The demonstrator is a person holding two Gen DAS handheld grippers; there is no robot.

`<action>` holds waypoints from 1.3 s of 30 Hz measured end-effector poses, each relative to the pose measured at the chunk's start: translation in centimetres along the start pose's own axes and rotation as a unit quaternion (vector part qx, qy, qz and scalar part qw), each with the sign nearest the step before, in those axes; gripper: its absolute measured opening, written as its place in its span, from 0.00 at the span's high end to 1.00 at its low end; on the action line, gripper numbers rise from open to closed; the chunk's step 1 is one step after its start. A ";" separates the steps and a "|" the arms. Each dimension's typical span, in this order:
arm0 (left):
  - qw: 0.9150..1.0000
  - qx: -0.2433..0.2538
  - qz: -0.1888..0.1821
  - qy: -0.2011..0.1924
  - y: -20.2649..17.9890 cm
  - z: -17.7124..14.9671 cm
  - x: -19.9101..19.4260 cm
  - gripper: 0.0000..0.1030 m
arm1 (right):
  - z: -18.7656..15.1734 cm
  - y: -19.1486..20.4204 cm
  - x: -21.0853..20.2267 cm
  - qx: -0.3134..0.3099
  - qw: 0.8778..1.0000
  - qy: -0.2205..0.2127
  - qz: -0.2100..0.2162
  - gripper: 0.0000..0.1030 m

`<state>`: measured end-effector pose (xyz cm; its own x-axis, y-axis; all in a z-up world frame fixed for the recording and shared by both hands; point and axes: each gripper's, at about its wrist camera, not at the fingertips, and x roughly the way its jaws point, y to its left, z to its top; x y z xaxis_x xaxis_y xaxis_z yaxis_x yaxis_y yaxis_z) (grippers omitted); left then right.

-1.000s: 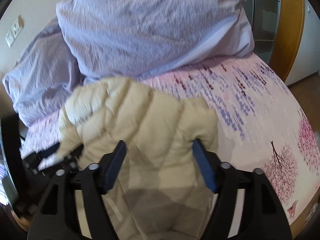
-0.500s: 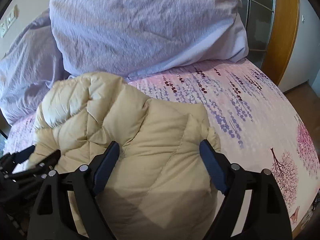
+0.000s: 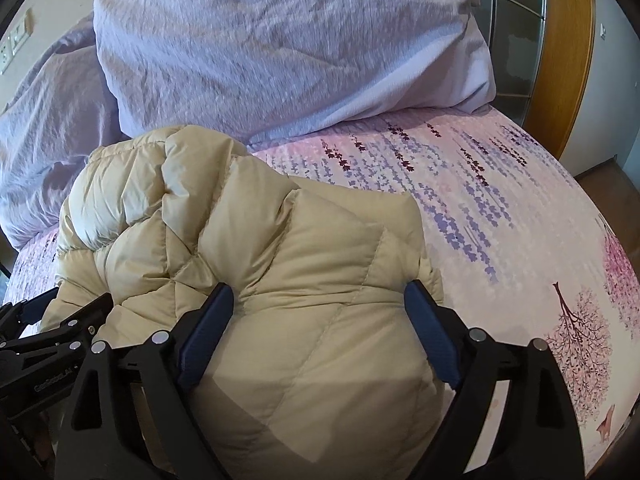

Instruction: Fold large clothes

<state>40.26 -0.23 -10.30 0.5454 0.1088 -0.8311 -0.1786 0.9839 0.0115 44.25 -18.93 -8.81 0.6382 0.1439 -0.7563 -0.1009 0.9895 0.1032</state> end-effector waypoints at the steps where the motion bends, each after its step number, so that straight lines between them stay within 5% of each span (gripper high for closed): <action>1: 1.000 -0.001 0.000 0.000 0.0 0.0 0.1 0.14 | 0.0 0.0 0.1 0.000 1.000 0.001 0.000 0.13; 39: 1.000 -0.023 0.005 0.001 0.8 -0.5 1.7 0.07 | 0.9 0.5 3.1 -0.002 0.999 0.038 -0.005 0.04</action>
<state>40.63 0.72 -11.97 0.5411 0.1190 -0.8325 -0.2228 0.9749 -0.0055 46.81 -17.96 -10.53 0.5796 0.1323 -0.8041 -0.0972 0.9909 0.0930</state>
